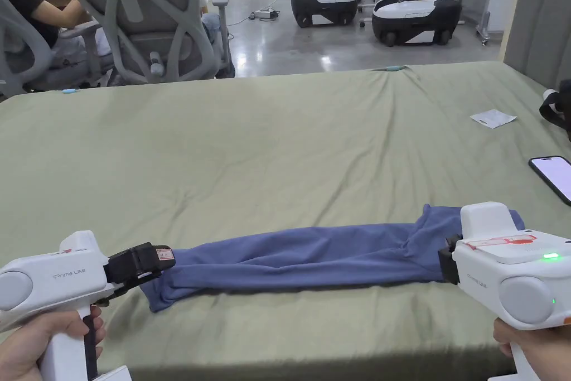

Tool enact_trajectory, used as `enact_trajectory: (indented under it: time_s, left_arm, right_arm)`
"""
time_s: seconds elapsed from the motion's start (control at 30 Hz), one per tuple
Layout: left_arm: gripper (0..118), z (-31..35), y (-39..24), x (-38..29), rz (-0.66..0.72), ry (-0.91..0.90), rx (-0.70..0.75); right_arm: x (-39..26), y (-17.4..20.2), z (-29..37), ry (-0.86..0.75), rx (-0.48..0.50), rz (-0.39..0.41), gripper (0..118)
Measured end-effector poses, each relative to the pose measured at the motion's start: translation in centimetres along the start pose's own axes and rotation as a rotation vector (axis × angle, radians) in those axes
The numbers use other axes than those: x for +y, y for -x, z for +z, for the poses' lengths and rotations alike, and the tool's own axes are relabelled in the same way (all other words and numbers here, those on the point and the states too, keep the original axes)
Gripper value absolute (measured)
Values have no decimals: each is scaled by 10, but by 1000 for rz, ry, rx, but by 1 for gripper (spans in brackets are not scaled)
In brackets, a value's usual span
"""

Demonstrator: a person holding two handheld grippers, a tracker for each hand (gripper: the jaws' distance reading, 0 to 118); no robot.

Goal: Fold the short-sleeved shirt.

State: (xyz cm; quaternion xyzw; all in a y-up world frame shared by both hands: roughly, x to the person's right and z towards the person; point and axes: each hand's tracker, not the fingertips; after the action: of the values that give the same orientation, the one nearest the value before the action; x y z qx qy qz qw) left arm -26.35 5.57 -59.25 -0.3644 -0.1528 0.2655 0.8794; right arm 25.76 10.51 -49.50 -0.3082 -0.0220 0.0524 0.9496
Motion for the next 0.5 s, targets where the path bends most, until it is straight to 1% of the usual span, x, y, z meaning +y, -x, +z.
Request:
enact_trajectory:
  time_s: [0.07,0.13,0.2,0.23,0.3,0.37,0.4,0.43,0.47,0.5]
  left_arm:
    - [106,-11,12,4,62,17,-48]
    - [102,-24,20,8,100,62,-148]
    - [101,-40,21,10,120,113,-215]
    - [101,-48,20,11,118,124,-187]
    - [101,-63,16,14,102,121,-188]
    - [101,-77,14,15,124,127,-263]
    - [100,-82,14,16,142,133,-276]
    - [89,-84,11,17,136,135,-268]
    - [64,-86,7,17,116,133,-248]
    - [25,-90,7,17,92,140,-193]
  right_arm:
    - [-1,0,-3,13,-2,0,0]
    - [-2,1,-6,23,-8,2,0]
    - [-3,1,-8,32,-18,3,0]
    - [-3,1,-9,38,-23,7,0]
    - [-2,2,-11,44,-31,8,0]
    - [-2,1,-12,49,-32,4,0]
    - [-2,1,-13,51,-33,4,0]
    - [-2,2,-13,54,-35,7,0]
    - [-2,2,-14,58,-35,11,0]
    - [-1,2,-14,61,-34,13,0]
